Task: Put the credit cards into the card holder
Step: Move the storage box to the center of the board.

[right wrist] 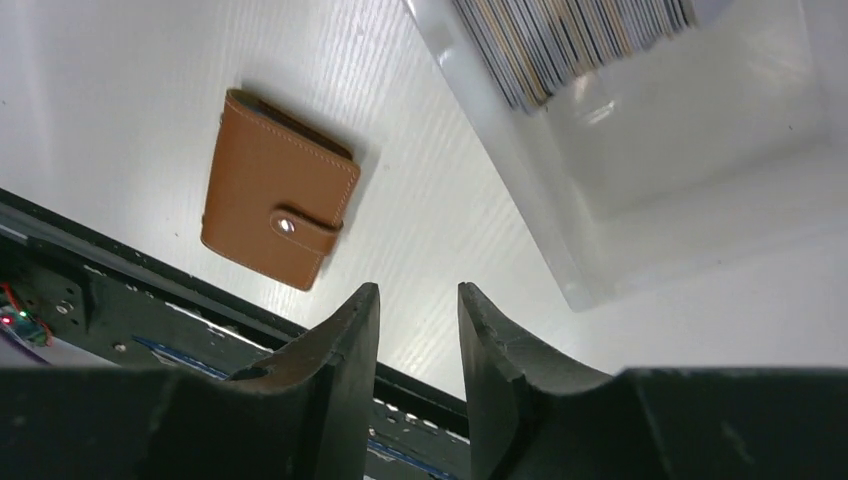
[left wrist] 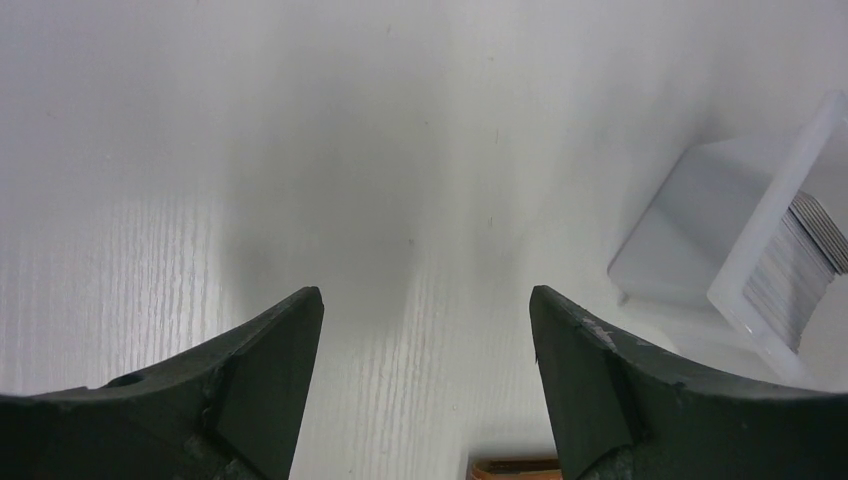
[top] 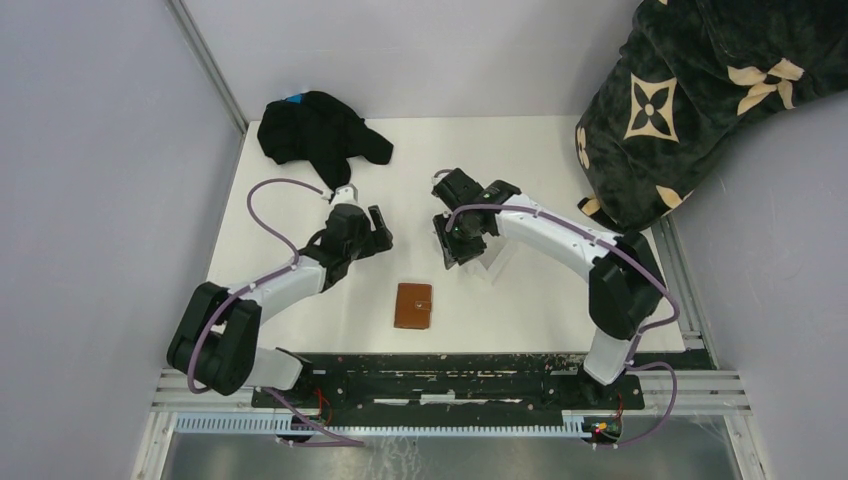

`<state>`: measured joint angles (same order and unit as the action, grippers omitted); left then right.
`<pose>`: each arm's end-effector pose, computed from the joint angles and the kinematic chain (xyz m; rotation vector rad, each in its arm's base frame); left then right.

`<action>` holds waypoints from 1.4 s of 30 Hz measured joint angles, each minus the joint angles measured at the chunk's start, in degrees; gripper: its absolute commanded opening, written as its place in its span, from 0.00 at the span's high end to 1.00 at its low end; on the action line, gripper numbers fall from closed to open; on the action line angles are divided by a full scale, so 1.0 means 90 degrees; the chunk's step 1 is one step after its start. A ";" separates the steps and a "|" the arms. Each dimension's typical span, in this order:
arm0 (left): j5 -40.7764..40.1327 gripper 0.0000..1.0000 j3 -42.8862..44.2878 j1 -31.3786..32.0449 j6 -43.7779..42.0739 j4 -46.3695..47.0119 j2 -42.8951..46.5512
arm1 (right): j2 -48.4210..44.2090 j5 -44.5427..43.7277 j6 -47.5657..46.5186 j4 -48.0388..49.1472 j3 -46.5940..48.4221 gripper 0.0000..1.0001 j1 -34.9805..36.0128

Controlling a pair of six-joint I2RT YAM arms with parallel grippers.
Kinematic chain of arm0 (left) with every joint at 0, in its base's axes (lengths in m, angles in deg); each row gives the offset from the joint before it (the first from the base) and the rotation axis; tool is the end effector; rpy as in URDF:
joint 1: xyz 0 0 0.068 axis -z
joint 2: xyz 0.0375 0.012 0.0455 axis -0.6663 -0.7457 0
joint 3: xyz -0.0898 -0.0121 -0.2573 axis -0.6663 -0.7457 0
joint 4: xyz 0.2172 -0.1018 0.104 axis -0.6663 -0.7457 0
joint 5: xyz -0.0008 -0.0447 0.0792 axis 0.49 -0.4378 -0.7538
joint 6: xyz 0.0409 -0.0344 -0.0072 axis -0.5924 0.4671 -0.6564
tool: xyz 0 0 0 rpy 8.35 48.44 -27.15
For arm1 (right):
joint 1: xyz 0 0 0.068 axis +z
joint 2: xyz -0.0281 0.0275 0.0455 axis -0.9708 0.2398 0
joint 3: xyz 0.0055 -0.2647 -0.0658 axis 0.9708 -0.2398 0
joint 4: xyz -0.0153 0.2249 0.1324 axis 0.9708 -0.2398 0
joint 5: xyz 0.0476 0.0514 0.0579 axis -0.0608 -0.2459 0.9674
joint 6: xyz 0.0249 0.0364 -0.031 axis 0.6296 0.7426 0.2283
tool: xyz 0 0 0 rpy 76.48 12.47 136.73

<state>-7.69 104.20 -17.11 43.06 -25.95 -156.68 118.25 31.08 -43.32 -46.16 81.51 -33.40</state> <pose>0.2583 -0.1116 0.1880 -0.2696 2.2179 -0.3592 0.2731 0.2568 0.2459 -0.4063 2.8246 0.4256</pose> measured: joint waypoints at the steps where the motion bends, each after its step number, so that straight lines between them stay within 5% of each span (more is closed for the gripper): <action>1: 0.0000 0.18 -0.0051 0.0029 0.0000 -0.0017 0.0063 | -0.0148 -0.0138 -0.0024 -0.0029 -0.0100 0.58 0.0027; 10: 0.0002 0.19 -0.0614 0.0384 0.0202 -0.0270 0.0469 | -0.1124 -0.1175 -0.0578 -0.0143 -0.0554 0.48 0.0112; 26: 0.0036 0.23 -0.1277 0.0916 0.0906 -0.0498 0.0865 | -0.0561 -0.1418 -0.1588 0.0491 -0.0835 0.46 -0.0051; 42: 0.0070 0.35 -0.1656 0.1243 0.1297 -0.0362 0.1229 | 0.0359 -0.0857 -0.2132 0.0799 -0.0386 0.77 -0.0425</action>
<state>-7.06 89.29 -5.92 54.74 -29.20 -145.62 121.49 23.36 -62.51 -38.97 78.04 -37.23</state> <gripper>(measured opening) 0.688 0.270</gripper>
